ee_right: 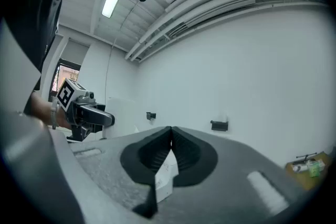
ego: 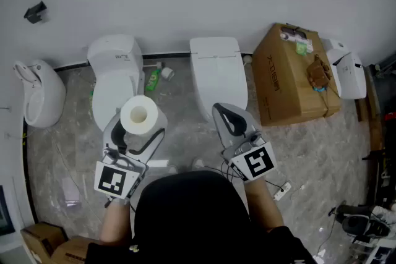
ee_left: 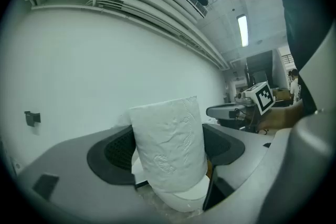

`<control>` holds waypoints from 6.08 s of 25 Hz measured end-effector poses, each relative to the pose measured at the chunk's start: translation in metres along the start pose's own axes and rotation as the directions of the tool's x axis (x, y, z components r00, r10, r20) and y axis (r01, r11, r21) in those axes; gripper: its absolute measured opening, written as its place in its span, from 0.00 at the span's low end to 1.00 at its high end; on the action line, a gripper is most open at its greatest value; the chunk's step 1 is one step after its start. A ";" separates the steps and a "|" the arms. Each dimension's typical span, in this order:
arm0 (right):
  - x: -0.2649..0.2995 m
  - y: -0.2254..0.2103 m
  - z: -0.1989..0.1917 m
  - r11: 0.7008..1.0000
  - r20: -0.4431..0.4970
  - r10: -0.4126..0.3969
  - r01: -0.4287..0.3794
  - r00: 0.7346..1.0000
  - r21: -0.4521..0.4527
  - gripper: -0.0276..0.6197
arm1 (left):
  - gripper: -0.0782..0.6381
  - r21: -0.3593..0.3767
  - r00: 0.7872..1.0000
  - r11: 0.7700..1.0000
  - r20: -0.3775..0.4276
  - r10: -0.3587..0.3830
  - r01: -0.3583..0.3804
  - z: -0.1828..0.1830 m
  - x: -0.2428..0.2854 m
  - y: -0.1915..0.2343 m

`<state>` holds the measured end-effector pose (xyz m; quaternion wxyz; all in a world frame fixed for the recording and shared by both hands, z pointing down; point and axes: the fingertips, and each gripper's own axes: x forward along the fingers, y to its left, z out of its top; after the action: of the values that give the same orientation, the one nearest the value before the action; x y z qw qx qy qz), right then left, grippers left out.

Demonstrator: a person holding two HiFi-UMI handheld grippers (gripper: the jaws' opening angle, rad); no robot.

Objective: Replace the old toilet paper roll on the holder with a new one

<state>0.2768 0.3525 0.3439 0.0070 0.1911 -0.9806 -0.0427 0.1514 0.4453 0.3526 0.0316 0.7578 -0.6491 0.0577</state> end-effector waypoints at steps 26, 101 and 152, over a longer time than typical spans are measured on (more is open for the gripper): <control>-0.009 -0.127 -0.046 0.997 -0.002 -0.006 0.006 1.000 0.072 0.04 | 0.68 0.041 0.999 0.999 0.022 0.027 -0.028 -0.005 0.114 -0.026; 0.572 -0.425 -0.081 0.987 -0.084 -0.136 0.143 0.987 0.075 0.12 | 0.68 -0.104 0.968 0.966 -0.109 0.225 -0.237 -0.021 0.387 0.451; 0.570 -0.453 -0.084 0.985 -0.108 -0.134 0.145 0.985 0.096 0.31 | 0.68 -0.109 0.942 0.937 -0.092 0.322 -0.331 -0.042 0.374 0.447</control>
<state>-0.0798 -0.2869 0.3867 0.0436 0.2615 -0.9641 0.0175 -0.2352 0.0148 0.4304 0.0917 0.6335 -0.7667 0.0493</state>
